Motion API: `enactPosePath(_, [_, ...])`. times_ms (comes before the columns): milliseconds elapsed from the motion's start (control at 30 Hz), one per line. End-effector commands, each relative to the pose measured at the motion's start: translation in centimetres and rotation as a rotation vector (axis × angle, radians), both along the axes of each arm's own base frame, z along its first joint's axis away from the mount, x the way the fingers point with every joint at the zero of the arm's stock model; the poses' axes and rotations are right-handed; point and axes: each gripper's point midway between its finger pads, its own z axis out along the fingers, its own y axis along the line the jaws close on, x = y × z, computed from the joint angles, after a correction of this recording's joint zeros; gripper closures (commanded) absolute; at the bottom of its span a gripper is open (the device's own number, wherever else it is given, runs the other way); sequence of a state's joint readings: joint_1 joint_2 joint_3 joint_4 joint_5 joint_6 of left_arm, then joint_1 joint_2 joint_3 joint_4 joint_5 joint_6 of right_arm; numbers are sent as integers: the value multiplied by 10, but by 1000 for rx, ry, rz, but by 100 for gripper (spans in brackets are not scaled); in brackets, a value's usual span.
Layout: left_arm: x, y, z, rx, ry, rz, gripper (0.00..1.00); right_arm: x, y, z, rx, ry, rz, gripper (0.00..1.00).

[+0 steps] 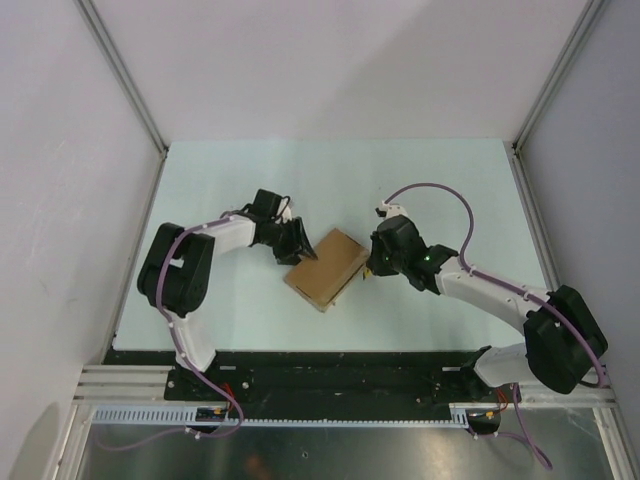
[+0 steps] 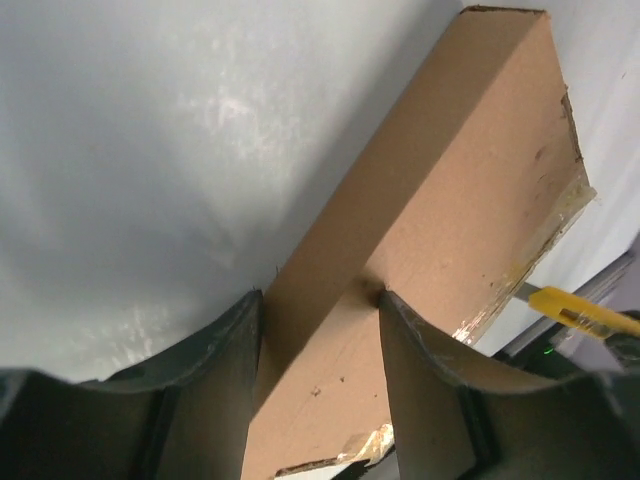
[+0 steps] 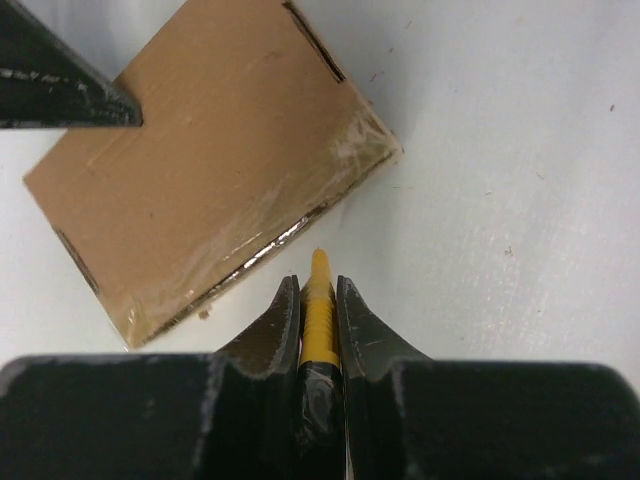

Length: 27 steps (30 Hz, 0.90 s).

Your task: Unpack the express box

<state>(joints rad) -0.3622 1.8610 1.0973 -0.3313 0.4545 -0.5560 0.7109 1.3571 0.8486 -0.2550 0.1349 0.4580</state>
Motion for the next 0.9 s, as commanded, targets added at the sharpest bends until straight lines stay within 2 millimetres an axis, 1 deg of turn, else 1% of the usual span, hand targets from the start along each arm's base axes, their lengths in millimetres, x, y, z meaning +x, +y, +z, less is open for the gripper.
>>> enactPosePath(0, [-48, 6, -17, -20, 268, 213, 47, 17, 5, 16, 25, -68, -26, 100])
enactPosePath(33, [-48, 4, -13, -54, 244, 242, 47, 20, 3, 16, 23, -72, -36, 100])
enactPosePath(67, [-47, 2, -9, -80, 263, 303, 46, 20, 3, 17, 23, -72, -37, 100])
enactPosePath(167, [-41, -4, 4, -114, 220, 331, 45, 27, 2, 20, 27, -84, -48, 100])
enactPosePath(200, [-38, -5, 8, -112, 200, 332, 42, 29, 3, 18, 23, -86, -47, 100])
enactPosePath(267, [-35, -9, 15, -113, 156, 305, 37, 36, 1, 18, 20, -96, -53, 100])
enactPosePath(300, [-30, -11, 21, -115, 124, 285, 31, 41, 3, 20, 23, -115, -44, 100])
enactPosePath(367, [-25, -11, 23, -96, 62, 230, 27, 50, 2, 15, 15, -119, -37, 100])
enactPosePath(400, [-19, -11, 26, -88, 32, 213, 26, 57, 4, 19, 21, -143, -31, 100])
enactPosePath(433, [-13, -5, 24, -49, -19, 204, 26, 61, 5, 14, 15, -138, -24, 100])
enactPosePath(467, [-11, -2, 27, -37, -44, 202, 24, 66, 4, 14, 16, -145, -20, 100])
enactPosePath(533, [-3, 6, 27, 0, -98, 187, 24, 77, 9, 19, 22, -176, -2, 100])
enactPosePath(567, [-2, 7, 29, -1, -105, 182, 25, 80, 11, 15, 15, -175, 10, 100])
enactPosePath(633, [1, 12, 28, 9, -122, 172, 25, 92, 18, 24, 32, -215, 28, 100])
enactPosePath(667, [3, 13, 29, 13, -132, 169, 26, 95, 21, 19, 25, -213, 38, 100])
enactPosePath(733, [6, 18, 30, 23, -148, 166, 27, 104, 27, 27, 40, -241, 49, 100])
enactPosePath(800, [7, 21, 30, 28, -154, 166, 28, 111, 32, 28, 45, -252, 57, 100])
enactPosePath(833, [7, 24, 28, 34, -151, 169, 30, 117, 34, 36, 46, -268, 53, 100])
enactPosePath(867, [7, 25, 27, 32, -149, 170, 34, 119, 33, 37, 40, -270, 48, 100])
